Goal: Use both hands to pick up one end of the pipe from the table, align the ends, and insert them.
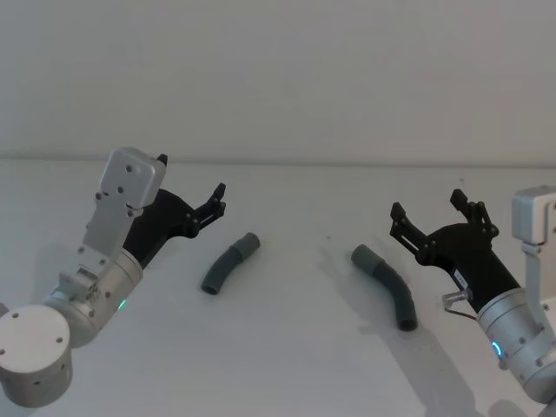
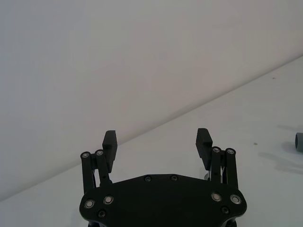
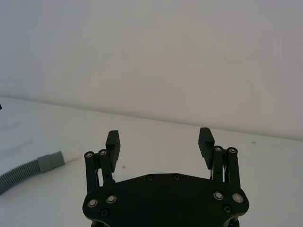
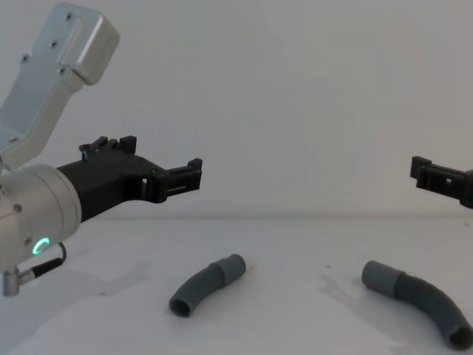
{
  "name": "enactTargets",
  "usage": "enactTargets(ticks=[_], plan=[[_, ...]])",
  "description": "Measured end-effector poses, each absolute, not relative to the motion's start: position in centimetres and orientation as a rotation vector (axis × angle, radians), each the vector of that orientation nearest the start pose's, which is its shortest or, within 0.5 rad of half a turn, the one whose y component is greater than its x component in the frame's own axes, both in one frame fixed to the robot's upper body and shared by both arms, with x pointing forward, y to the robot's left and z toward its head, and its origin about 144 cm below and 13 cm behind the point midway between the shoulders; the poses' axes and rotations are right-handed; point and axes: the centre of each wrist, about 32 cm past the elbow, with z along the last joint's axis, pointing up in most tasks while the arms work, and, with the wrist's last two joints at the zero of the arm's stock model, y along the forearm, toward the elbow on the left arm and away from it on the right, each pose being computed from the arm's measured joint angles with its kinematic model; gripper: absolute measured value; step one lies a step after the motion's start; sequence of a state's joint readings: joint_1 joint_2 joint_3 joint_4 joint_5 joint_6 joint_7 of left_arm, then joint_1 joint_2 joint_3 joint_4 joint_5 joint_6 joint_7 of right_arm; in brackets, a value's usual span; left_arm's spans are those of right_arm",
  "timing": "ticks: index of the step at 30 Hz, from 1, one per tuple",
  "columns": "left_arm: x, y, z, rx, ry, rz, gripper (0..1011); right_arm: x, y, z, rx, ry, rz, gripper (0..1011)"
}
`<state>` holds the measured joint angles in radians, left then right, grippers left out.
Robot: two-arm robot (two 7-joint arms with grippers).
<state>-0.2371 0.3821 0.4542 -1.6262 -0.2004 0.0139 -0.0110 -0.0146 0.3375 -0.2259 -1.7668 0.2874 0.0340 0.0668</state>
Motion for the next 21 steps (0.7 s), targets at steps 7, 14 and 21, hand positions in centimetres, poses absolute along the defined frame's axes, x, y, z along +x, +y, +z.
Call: enactTargets(ticks=[7,14,21], plan=[[49.20,19.84,120.44,0.061,-0.268,1.124,1001,44.33,-23.71,118.87,0.026,-0.075,-1.229,1002],[49.20,19.84,120.44,0.061,-0.268,1.124,1001,44.33,-23.71,118.87,0.026,-0.075,-1.230,1002],[49.20,19.84,120.44,0.061,-0.268,1.124,1001,44.33,-23.71,118.87,0.026,-0.075,-1.230,1002]])
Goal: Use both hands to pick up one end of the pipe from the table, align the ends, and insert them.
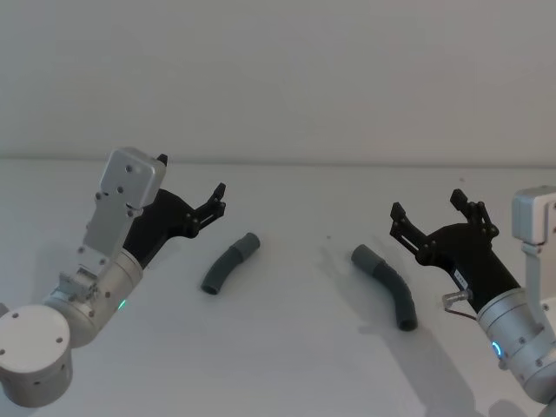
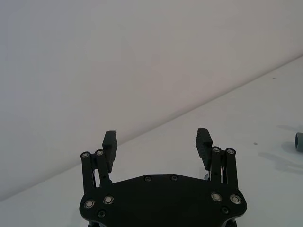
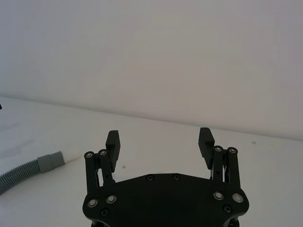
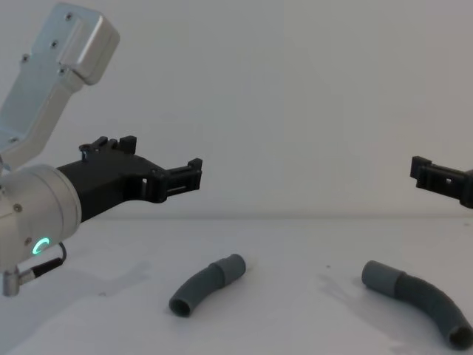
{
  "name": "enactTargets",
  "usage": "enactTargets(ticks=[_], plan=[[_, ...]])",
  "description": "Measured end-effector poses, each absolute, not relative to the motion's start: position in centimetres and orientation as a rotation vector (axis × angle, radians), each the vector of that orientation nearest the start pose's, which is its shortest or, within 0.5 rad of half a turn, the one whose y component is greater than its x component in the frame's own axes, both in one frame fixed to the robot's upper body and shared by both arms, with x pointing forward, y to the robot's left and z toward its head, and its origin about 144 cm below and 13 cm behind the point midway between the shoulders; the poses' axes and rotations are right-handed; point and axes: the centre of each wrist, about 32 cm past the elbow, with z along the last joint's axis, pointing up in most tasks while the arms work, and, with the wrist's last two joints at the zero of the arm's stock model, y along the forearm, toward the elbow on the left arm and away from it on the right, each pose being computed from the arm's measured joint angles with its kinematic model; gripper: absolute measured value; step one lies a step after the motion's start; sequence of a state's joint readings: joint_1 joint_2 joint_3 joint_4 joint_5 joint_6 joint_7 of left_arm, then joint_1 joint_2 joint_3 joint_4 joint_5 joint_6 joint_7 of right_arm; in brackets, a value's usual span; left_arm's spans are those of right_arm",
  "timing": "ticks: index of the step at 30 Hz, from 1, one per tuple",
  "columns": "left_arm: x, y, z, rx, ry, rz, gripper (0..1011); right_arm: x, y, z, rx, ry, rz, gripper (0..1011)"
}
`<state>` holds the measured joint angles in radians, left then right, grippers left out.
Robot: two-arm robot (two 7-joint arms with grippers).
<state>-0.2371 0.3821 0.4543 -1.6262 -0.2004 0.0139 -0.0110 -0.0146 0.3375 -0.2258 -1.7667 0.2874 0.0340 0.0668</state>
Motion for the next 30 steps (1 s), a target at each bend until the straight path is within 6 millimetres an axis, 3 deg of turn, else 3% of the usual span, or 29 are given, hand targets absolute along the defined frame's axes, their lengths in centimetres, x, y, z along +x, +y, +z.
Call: enactTargets(ticks=[30], plan=[[49.20,19.84,120.44,0.061,-0.268,1.124,1001,44.33,-23.71,118.87,0.026,-0.075,-1.230,1002]])
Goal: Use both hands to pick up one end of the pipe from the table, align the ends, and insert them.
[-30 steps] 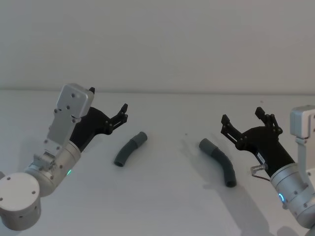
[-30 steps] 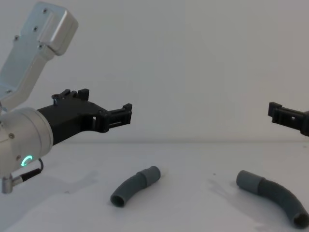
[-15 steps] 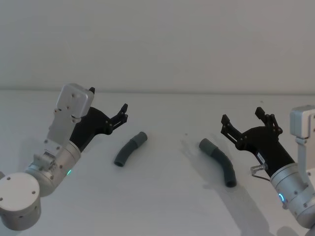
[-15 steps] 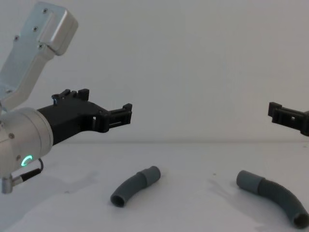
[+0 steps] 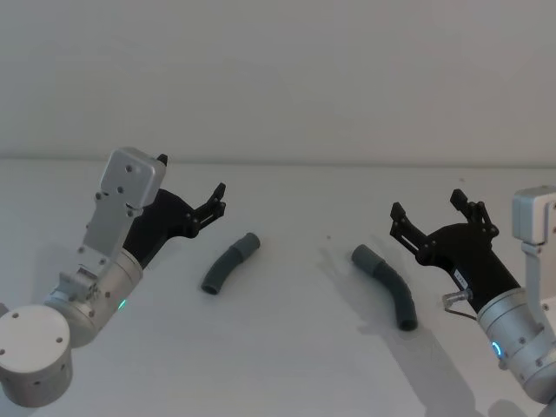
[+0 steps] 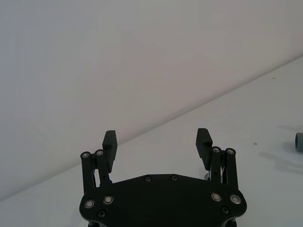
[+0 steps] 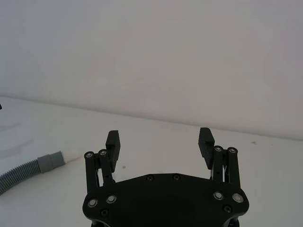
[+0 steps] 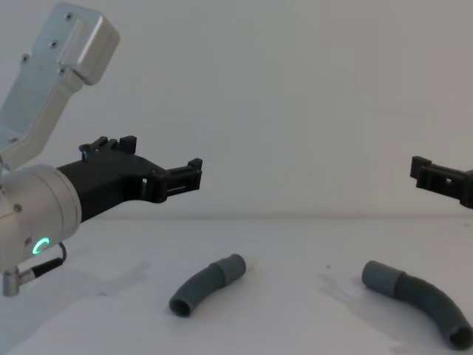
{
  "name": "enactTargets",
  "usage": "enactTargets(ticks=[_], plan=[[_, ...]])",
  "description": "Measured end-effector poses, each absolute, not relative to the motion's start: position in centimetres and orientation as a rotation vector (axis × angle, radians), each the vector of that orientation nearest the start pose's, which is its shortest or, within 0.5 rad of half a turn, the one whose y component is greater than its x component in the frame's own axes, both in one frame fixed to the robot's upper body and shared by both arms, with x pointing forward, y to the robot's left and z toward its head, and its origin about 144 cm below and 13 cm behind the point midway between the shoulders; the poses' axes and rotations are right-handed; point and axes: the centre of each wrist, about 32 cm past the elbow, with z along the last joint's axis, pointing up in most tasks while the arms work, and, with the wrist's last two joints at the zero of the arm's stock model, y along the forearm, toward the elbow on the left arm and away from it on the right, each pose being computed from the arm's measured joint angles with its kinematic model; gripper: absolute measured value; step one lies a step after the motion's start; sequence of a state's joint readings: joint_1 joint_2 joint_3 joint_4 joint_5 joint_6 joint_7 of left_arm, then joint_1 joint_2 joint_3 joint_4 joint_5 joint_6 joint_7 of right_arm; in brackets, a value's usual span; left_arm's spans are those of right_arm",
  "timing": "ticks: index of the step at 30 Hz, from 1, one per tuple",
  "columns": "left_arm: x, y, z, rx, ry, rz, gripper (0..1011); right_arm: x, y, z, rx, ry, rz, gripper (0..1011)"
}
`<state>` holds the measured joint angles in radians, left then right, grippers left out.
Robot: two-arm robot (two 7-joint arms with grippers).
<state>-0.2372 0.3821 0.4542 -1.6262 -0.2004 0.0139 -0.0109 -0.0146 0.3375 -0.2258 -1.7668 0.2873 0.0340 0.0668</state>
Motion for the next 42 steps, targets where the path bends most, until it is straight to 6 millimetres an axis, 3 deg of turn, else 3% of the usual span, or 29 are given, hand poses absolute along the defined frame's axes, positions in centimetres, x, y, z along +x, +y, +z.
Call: enactTargets(ticks=[42], plan=[[49.20,19.84,120.44,0.061,-0.268,1.124,1001,44.33,-23.71,118.87,0.026,-0.075,-1.230,1002]])
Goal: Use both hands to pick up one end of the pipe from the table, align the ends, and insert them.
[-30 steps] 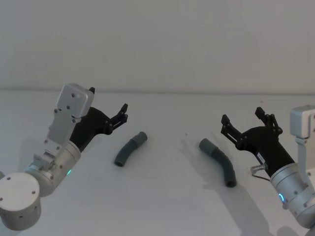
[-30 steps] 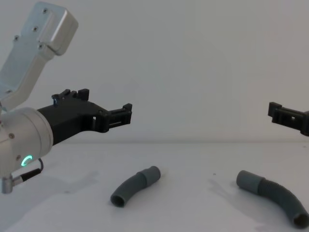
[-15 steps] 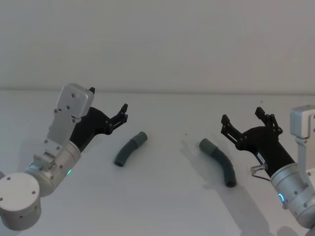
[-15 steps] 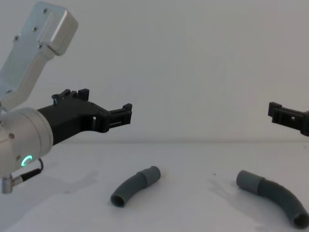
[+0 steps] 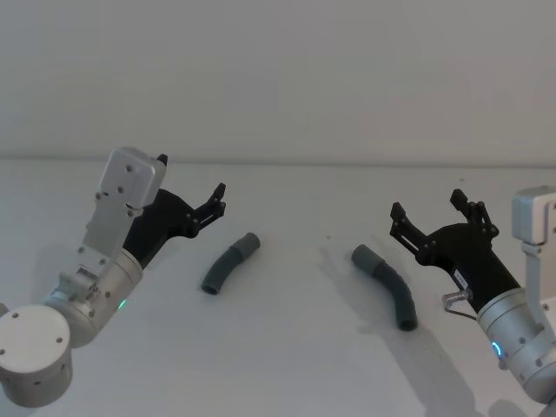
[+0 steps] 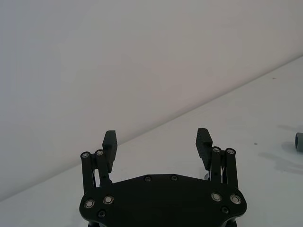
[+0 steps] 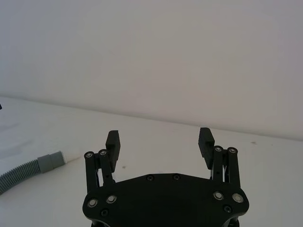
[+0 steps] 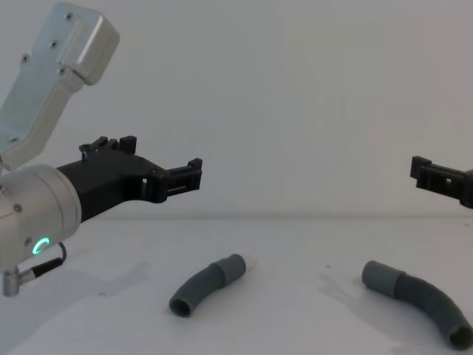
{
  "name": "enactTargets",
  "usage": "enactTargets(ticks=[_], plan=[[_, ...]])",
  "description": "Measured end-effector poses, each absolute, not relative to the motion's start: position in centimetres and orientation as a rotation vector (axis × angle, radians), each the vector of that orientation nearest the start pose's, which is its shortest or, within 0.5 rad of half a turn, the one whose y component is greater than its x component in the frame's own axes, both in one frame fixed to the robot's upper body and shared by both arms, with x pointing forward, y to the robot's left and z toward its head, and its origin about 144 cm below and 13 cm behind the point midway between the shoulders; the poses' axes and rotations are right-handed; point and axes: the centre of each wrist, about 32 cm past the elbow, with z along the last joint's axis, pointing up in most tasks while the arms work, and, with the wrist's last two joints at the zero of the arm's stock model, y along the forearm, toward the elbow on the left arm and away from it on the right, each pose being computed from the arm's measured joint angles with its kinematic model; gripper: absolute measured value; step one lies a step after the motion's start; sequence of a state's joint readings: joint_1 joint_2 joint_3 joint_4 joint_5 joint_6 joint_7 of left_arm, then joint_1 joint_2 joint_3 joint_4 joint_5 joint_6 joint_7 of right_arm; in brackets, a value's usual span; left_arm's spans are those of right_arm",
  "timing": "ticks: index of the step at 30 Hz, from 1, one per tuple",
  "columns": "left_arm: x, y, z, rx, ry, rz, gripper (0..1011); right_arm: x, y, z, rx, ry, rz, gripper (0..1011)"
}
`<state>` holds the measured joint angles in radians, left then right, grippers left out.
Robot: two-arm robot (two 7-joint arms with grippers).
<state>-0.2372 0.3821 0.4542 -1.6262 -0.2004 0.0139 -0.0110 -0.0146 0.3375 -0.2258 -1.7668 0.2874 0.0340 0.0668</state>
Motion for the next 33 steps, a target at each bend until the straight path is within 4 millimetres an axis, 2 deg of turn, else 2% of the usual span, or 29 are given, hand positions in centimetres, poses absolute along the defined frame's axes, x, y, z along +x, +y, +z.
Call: enactTargets(ticks=[33], plan=[[49.05,19.98,120.78,0.084,-0.255,1.106,1001,44.33,-23.71,118.87,0.026,-0.075,-1.230,1002]])
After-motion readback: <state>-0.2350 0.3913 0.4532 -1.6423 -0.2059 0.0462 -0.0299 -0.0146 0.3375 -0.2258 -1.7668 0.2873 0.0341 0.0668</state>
